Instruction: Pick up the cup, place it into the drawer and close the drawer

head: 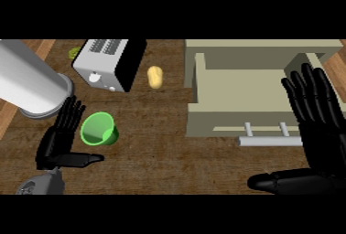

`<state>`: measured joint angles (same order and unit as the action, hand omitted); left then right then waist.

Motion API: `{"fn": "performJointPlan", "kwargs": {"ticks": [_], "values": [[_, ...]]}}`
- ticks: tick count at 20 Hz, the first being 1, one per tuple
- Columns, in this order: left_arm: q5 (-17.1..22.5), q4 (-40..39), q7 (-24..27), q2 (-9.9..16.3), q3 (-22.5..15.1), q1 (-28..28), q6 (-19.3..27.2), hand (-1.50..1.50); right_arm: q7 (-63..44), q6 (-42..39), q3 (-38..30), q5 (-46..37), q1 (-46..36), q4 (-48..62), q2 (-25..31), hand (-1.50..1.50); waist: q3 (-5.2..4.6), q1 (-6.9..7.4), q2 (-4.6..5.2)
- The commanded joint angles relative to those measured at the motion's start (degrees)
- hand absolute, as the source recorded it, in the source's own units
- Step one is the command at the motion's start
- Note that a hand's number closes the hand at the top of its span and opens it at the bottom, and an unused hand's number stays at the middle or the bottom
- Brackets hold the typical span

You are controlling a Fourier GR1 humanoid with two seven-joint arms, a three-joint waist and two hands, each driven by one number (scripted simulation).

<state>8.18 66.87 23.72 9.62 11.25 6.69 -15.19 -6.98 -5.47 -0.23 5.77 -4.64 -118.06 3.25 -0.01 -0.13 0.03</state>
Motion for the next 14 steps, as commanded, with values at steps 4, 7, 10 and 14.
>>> {"fn": "performJointPlan", "kwargs": {"ticks": [4,7,10,14], "values": [[-0.77,-6.10,2.94,-0.67,0.09,2.14,1.17,-1.50,-0.51,0.42,-2.03,1.56,-5.25,4.27,0.36,-1.50,0.01,0.20,-0.02],[-1.88,-13.54,8.62,1.16,1.10,3.42,-0.36,-1.50,-1.42,-0.72,0.12,0.73,0.44,-2.32,0.28,-1.50,0.00,-0.01,-0.02],[-2.30,-21.50,12.70,0.92,2.69,9.09,1.97,-1.50,-2.43,0.10,0.60,0.51,1.13,-2.80,-0.42,-1.50,-0.01,-0.17,0.02],[-2.87,-28.45,17.32,2.83,2.99,9.69,-0.56,-1.50,-4.70,1.61,2.43,-1.88,-0.40,-4.73,-0.77,-1.50,-0.02,-0.19,0.02]]}}
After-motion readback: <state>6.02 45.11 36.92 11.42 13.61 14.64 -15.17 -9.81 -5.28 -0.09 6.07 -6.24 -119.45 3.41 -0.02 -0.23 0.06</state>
